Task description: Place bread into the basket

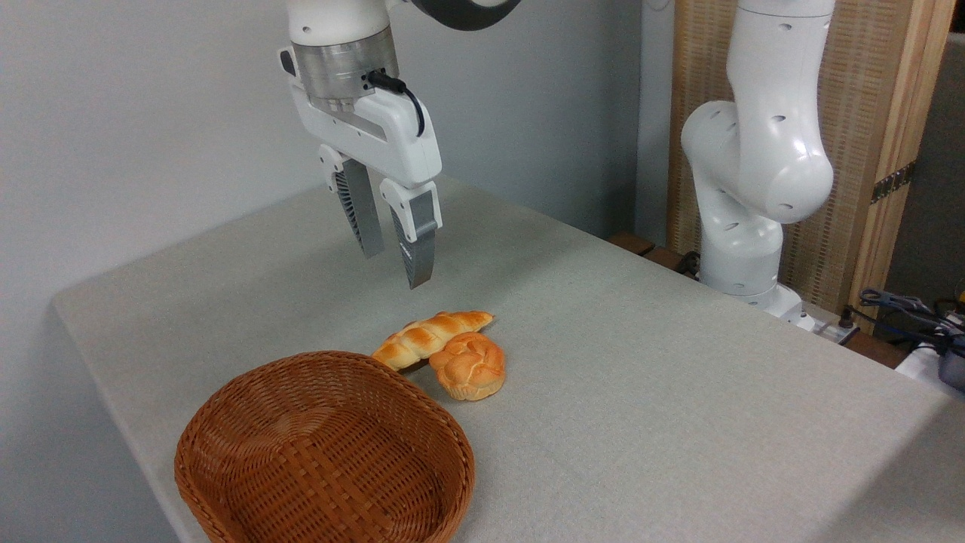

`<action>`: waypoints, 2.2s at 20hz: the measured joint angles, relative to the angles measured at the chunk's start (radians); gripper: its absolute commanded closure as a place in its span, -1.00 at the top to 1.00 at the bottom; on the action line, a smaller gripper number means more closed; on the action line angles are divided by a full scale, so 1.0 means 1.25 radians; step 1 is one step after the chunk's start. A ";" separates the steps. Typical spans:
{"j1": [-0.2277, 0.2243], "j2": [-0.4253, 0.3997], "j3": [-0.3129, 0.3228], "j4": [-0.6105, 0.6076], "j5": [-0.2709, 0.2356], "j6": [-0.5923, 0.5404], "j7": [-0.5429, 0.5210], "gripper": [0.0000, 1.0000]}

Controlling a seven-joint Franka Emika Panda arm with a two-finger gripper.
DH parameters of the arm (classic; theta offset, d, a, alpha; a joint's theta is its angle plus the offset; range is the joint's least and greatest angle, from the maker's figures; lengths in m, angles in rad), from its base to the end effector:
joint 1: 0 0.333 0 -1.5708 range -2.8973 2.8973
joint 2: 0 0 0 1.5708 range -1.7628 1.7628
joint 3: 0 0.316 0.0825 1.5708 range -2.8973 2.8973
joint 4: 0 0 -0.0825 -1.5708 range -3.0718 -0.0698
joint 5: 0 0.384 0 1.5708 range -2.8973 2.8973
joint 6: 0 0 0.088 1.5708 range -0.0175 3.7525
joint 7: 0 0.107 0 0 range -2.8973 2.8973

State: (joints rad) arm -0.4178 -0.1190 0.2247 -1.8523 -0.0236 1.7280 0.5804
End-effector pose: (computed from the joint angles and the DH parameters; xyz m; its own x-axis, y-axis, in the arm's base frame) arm 0.5157 -0.0976 0.5668 0.7171 -0.6966 0.0202 -0.6967 -0.7159 0.0462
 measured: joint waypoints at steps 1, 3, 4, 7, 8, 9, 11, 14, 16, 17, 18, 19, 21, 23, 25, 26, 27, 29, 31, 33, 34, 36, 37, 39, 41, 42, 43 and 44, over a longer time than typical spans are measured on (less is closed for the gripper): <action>-0.001 0.000 0.000 0.000 0.000 0.002 0.000 1.00; -0.001 0.000 0.000 0.000 0.000 0.003 0.000 1.00; -0.002 0.000 0.000 0.000 0.000 0.004 0.000 1.00; -0.002 0.000 0.000 -0.008 0.000 0.013 0.000 1.00; -0.002 0.000 0.000 -0.014 0.000 0.018 0.000 1.00; -0.003 0.000 0.000 -0.030 0.000 0.029 0.002 1.00; -0.004 0.000 0.000 -0.063 0.000 0.058 0.011 1.00; -0.007 0.001 -0.001 -0.129 0.000 0.145 0.022 1.00; -0.009 0.003 -0.002 -0.163 0.000 0.200 0.024 1.00; -0.010 0.003 -0.002 -0.172 0.000 0.214 0.024 1.00; -0.012 0.005 -0.003 -0.186 0.000 0.230 0.025 1.00; -0.013 0.005 -0.004 -0.192 0.000 0.235 0.025 1.00; -0.019 0.008 -0.004 -0.207 0.000 0.240 0.034 1.00; -0.028 0.010 -0.004 -0.224 0.000 0.251 0.045 1.00; -0.031 0.012 -0.005 -0.239 0.000 0.277 0.050 1.00; -0.031 0.013 -0.005 -0.243 0.000 0.285 0.051 1.00; -0.032 0.015 -0.005 -0.250 0.000 0.294 0.052 1.00; -0.036 0.023 -0.005 -0.256 0.000 0.308 0.055 1.00; -0.043 0.030 -0.005 -0.257 0.000 0.318 0.055 1.00; -0.050 0.038 -0.005 -0.257 0.000 0.326 0.055 1.00; -0.056 0.043 -0.005 -0.257 0.000 0.329 0.055 1.00; -0.069 0.052 -0.005 -0.257 0.000 0.337 0.055 1.00; -0.074 0.055 -0.005 -0.257 0.000 0.339 0.055 1.00; -0.086 0.062 -0.005 -0.257 0.000 0.346 0.055 1.00; -0.090 0.063 -0.005 -0.257 0.000 0.347 0.055 1.00; -0.092 0.063 -0.006 -0.257 0.000 0.347 0.055 1.00; -0.093 0.063 -0.007 -0.257 0.000 0.347 0.055 1.00; -0.094 0.063 -0.008 -0.257 0.000 0.347 0.055 0.86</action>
State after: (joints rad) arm -0.5348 -0.0406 0.2147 -2.1730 -0.0233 2.1623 0.6491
